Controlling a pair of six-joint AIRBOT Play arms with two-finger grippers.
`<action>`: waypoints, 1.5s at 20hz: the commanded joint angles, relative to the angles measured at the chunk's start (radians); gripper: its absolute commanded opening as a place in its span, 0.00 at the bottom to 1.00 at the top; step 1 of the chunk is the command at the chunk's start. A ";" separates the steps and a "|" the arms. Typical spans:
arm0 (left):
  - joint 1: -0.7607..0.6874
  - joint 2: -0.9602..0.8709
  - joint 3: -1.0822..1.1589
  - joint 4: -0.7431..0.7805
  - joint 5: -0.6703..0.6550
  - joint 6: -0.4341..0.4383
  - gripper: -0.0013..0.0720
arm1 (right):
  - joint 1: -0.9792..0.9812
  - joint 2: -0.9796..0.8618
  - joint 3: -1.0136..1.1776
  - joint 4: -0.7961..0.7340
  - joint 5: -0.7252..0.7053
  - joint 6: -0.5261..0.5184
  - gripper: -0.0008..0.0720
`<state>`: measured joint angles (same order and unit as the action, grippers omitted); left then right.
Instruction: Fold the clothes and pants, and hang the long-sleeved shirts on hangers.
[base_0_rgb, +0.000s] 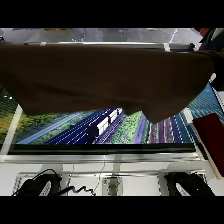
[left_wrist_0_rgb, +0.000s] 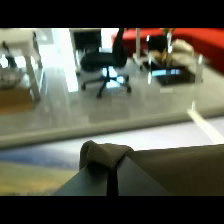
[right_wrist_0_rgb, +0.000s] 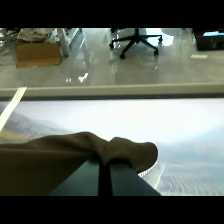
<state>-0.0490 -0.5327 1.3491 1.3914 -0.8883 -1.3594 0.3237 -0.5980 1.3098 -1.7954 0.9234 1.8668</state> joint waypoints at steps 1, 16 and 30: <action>0.000 0.014 -0.038 0.028 -0.231 -0.150 0.03 | 0.001 -0.040 0.010 0.064 0.177 -0.003 0.03; -0.006 -0.835 -0.294 -0.226 0.467 -0.216 0.04 | -0.004 -0.915 0.009 0.023 -0.480 0.111 0.03; 0.130 -0.633 -0.294 0.114 0.064 -0.204 0.97 | -0.517 -0.911 -0.076 0.516 0.310 -0.527 0.08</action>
<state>0.0395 -1.2018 1.0554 1.4002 -0.6128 -1.5642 -0.0948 -1.5078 1.2984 -1.5909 1.0565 1.6157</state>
